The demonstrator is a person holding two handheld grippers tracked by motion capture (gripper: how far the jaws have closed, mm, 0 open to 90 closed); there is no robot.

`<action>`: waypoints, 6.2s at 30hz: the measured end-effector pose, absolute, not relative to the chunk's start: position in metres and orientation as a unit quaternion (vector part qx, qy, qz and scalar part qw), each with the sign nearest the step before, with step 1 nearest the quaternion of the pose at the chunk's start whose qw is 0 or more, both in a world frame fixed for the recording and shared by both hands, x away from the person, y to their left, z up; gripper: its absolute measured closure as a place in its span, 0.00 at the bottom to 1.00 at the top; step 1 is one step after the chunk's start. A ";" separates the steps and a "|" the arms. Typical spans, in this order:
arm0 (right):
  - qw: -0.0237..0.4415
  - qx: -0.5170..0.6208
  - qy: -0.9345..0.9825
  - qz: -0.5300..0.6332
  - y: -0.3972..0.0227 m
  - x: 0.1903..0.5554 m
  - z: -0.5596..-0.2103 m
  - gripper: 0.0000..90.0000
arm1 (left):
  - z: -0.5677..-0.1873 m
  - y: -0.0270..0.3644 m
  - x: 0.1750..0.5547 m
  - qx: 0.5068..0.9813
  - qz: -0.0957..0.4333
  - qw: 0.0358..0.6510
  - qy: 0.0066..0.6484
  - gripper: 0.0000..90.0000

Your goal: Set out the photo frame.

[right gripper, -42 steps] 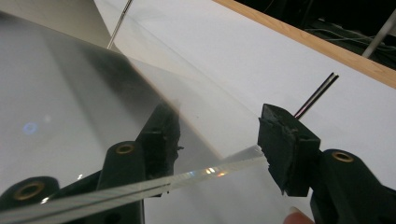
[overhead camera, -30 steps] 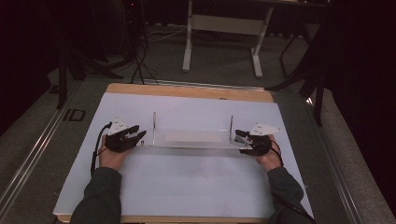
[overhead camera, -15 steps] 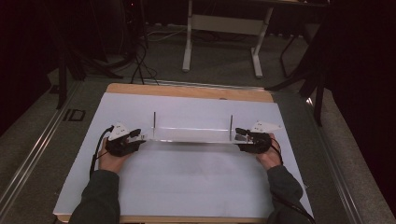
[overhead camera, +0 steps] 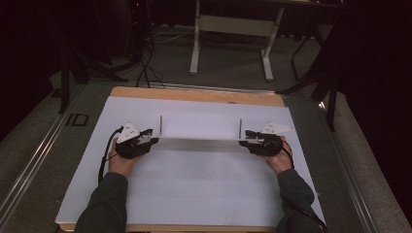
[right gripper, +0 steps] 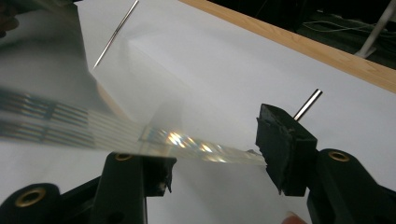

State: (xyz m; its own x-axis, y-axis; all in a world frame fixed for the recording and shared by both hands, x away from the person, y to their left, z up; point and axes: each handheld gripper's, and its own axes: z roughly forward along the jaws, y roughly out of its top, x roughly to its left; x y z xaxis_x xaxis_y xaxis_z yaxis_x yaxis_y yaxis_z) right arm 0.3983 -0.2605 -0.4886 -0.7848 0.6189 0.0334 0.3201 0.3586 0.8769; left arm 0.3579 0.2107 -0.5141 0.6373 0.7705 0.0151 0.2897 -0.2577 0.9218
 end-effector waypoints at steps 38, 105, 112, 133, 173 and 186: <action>0.181 0.322 0.771 0.518 -0.259 0.416 -0.484 0.58 | -0.502 0.201 0.380 0.729 0.264 0.514 0.368 0.61; 0.201 0.375 0.765 0.483 -0.248 0.457 -0.471 0.66 | -0.479 0.185 0.429 0.721 0.251 0.478 0.435 0.62; 0.209 0.369 0.766 0.482 -0.249 0.444 -0.464 0.66 | -0.474 0.184 0.420 0.723 0.249 0.479 0.432 0.62; 0.193 0.377 0.772 0.473 -0.246 0.397 -0.459 0.67 | -0.475 0.189 0.374 0.724 0.223 0.474 0.448 0.61; 0.165 0.377 0.774 0.481 -0.255 0.384 -0.467 0.66 | -0.476 0.182 0.347 0.723 0.223 0.463 0.461 0.61; 0.169 0.370 0.777 0.480 -0.254 0.379 -0.467 0.67 | -0.480 0.187 0.349 0.721 0.217 0.476 0.454 0.61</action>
